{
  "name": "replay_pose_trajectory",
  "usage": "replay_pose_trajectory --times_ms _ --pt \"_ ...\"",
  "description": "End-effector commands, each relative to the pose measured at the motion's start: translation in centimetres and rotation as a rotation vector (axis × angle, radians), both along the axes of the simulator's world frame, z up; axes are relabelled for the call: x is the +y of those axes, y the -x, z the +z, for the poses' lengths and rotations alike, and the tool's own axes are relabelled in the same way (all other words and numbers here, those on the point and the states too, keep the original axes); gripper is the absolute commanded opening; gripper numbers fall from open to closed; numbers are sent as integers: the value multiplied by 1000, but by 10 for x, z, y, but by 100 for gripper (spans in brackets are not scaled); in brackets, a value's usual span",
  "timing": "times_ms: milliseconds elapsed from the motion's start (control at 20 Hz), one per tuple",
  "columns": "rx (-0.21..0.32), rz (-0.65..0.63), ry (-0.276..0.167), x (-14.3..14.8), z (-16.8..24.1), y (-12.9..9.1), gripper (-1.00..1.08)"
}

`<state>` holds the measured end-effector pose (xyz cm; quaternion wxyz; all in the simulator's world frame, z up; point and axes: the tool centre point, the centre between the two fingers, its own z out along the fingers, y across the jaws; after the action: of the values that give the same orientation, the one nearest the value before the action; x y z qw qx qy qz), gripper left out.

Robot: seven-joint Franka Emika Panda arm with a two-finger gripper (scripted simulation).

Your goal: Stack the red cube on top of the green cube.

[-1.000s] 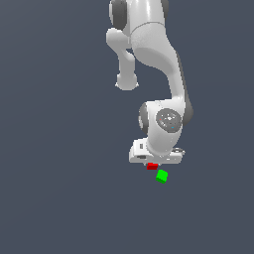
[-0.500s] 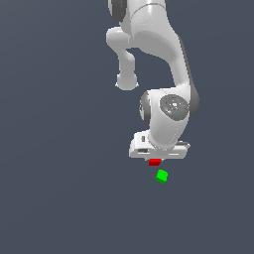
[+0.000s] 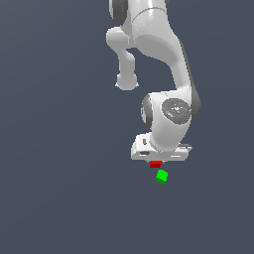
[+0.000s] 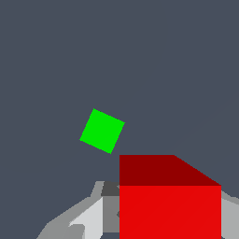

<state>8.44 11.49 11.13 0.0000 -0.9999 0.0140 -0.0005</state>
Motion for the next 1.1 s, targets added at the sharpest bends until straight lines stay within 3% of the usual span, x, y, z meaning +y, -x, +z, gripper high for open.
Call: replay_pose_trajectory --times_ms 0,550,1000,1050 --pt "0 0 0 5 -6 -4 -100" --pt "1 0 0 32 -42 -27 -100" --pt "1 0 0 39 -50 -33 -100" --pt "1 0 0 39 -50 -33 100"
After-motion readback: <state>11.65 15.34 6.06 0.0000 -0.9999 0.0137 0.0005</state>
